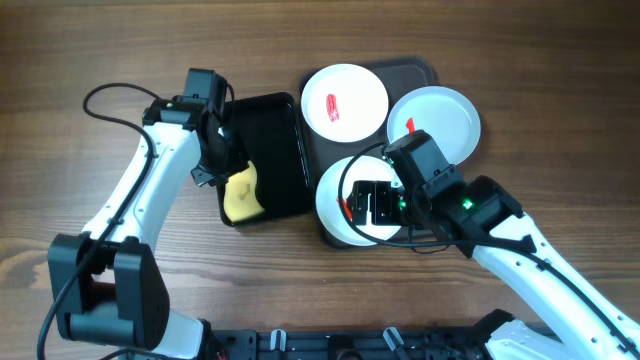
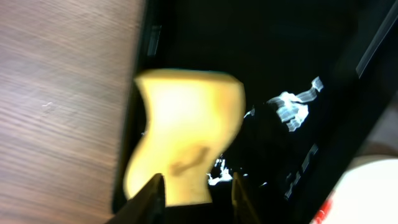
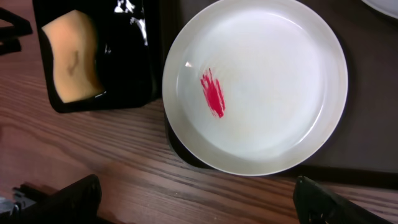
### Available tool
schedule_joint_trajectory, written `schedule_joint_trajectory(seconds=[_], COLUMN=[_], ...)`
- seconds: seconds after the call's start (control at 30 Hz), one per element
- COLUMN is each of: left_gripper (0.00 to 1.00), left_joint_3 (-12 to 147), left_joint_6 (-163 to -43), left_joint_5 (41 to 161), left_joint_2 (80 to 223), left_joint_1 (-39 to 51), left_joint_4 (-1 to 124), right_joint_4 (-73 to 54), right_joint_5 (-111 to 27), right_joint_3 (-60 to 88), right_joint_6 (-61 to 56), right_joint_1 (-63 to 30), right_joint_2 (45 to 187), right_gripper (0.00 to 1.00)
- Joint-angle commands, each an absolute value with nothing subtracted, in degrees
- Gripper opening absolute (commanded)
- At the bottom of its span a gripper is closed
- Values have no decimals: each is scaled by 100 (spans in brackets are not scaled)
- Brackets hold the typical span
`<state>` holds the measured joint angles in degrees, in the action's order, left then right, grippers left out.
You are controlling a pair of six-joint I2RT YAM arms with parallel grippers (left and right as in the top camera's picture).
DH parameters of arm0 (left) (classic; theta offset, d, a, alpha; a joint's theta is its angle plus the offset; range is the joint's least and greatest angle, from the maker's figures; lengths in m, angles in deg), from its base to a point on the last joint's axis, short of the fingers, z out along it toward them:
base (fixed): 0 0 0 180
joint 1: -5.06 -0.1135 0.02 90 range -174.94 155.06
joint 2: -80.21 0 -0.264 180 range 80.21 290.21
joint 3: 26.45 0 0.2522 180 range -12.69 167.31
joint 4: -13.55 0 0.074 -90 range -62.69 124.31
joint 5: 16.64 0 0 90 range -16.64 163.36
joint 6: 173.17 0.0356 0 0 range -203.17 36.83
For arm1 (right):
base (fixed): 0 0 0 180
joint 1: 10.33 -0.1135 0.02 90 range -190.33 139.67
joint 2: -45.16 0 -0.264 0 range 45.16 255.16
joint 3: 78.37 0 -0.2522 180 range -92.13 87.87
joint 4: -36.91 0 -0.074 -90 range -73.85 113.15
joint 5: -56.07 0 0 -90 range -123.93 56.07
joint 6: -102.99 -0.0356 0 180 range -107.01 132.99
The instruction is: Clean dirty plates on tray and stack at the side
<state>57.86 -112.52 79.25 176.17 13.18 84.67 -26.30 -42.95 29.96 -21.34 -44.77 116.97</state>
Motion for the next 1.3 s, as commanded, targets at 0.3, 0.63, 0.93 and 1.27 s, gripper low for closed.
schedule_joint_trajectory(seconds=[0.3, 0.63, 0.93, 1.27], left_gripper=[56, 58, 58, 59], left_joint_3=[5154, 4461, 4472, 4592], left_joint_6=[-9982, -9984, -9829, -9708], left_joint_5=[9197, 9024, 9197, 8648], left_joint_2=[17650, 17666, 17655, 17655], left_joint_1=[728, 614, 614, 564], left_joint_4=[7958, 7333, 7272, 7309], right_joint_4=[-2575, -2569, -2579, -2575], right_joint_5=[-4411, -4413, -4415, -4413], right_joint_3=[2911, 2911, 2911, 2911], right_joint_6=[-2169, -2169, -2169, -2171], right_joint_1=[-4475, -4475, -4475, -4475], right_joint_2=[11771, 11771, 11771, 11771], right_gripper=[100, 100, 100, 100])
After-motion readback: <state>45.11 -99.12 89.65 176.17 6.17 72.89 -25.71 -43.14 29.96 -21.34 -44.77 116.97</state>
